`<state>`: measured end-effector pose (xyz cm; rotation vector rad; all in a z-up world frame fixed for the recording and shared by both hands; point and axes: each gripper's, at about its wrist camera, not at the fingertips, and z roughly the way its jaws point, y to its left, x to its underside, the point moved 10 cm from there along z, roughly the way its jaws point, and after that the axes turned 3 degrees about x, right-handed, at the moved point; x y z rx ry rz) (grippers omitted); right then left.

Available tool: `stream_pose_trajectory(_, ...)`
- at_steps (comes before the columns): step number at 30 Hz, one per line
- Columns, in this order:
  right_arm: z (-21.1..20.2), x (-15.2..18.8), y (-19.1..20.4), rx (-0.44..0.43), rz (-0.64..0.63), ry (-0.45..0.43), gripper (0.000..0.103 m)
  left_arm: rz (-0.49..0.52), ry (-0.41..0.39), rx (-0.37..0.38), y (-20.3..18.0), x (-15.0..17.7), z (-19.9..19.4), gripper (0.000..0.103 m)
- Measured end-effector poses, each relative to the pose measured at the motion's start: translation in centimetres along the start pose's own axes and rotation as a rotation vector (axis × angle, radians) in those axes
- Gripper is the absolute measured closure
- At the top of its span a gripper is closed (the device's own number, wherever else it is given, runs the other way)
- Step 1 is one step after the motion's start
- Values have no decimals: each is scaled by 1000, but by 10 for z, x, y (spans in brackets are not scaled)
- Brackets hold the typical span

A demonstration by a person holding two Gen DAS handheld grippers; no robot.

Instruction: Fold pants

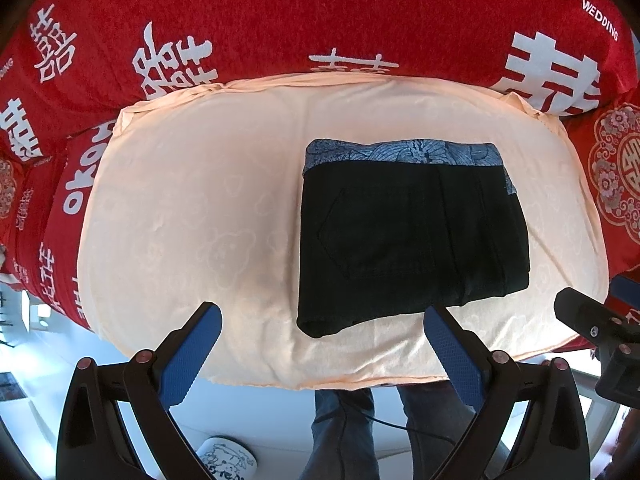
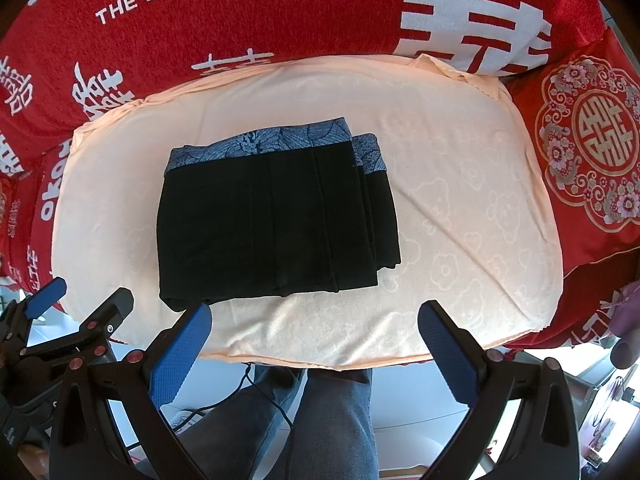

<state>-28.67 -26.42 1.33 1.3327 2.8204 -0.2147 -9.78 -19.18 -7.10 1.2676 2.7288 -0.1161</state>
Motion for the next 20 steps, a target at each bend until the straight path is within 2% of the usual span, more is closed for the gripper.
stream_pose_trajectory(20,10,2,-1,13,-24,14,0,-9,4,15,3,-5,2,2)
